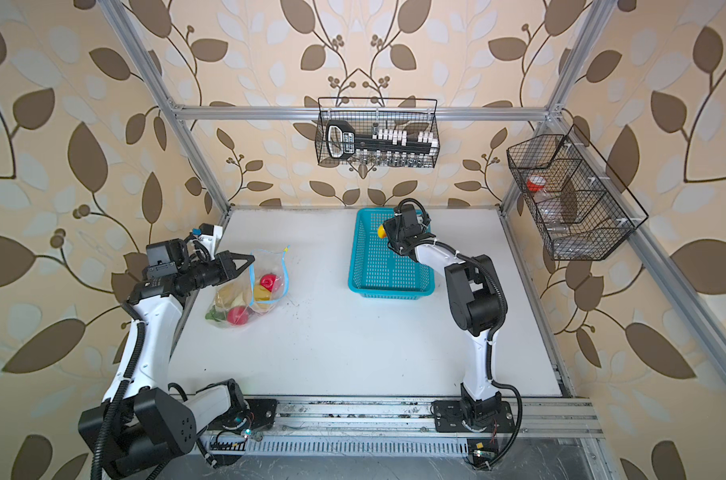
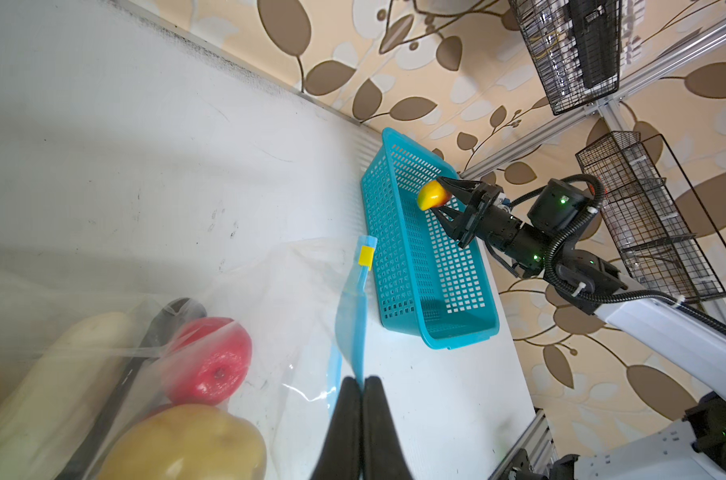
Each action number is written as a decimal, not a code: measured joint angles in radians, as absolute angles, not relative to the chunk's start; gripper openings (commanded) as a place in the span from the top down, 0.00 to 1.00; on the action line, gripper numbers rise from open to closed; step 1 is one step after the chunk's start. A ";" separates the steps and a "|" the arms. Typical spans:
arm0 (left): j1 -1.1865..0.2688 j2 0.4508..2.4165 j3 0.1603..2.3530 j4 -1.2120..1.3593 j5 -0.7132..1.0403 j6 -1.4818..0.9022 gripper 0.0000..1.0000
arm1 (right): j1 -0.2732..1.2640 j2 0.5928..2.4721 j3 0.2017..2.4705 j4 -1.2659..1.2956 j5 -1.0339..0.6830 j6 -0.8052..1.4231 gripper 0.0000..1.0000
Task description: Place the food in the zip-top bag and seal the zipper
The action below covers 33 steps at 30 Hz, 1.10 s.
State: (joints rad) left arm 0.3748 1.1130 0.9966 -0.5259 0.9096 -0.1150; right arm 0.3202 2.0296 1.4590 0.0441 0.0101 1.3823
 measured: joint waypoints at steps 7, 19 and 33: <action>0.375 1.115 0.994 -0.520 0.907 -0.123 1.00 | 0.320 1.940 1.342 0.056 -0.040 1.325 0.66; 0.375 1.115 0.994 -0.519 0.906 -0.130 1.00 | 0.352 1.781 1.154 0.075 -0.052 1.288 0.67; 0.375 1.116 0.993 -0.519 0.906 -0.130 1.00 | 0.360 1.531 0.970 0.126 -0.058 1.237 0.66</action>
State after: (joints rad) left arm 0.3748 1.1156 0.9932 -0.5194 0.9062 -0.1295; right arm 0.3603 1.5307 0.9695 0.1265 -0.0578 1.2366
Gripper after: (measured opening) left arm 0.049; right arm 0.458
